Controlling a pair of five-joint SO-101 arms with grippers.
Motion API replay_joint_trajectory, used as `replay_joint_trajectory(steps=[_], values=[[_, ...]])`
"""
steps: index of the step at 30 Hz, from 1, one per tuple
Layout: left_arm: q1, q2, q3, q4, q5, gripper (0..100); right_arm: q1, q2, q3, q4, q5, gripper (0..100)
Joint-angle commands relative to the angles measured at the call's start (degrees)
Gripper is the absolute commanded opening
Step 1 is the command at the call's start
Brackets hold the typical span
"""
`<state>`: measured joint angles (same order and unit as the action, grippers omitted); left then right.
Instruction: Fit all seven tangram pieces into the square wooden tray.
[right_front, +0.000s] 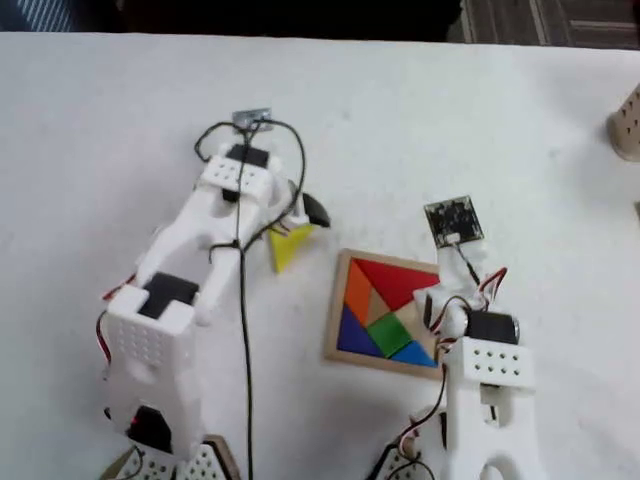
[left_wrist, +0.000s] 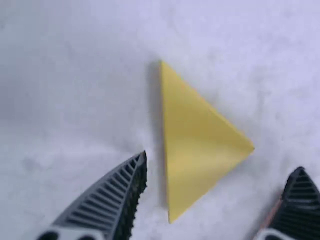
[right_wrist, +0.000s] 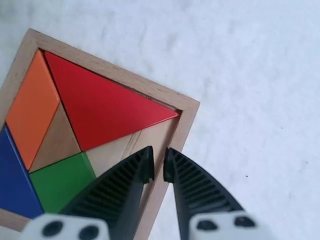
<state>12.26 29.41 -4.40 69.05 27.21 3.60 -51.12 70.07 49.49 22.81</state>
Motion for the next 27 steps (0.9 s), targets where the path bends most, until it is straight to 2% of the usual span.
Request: replay_joint_trajectory(steps=[1,6,9,13,15,19,27], values=[[-0.5,-0.4,0.1,-2.5,1.0,41,-0.2,-1.4,-0.4,-1.1,0.9,4.5],[-0.2,-0.3,0.9,-2.4,6.7,41,-0.2,-1.3,-0.4,-1.1,1.0,4.5],[-0.1,0.9,0.2,-1.9,6.9,41,-0.2,-1.1,-0.4,-1.1,1.1,4.5],[-0.3,2.7,-2.0,2.5,8.0,40,-0.2,-1.1,-0.4,-1.1,1.1,4.5],[-0.6,4.0,-3.4,4.3,9.8,36,-0.2,-1.1,-0.4,-1.1,1.1,4.5],[-0.5,7.2,-8.2,7.2,8.2,33,-0.5,-1.0,-0.4,-1.1,1.1,4.5],[-0.7,13.2,-16.9,14.4,7.8,33,-0.5,-1.0,-0.4,-1.1,1.1,4.5]])
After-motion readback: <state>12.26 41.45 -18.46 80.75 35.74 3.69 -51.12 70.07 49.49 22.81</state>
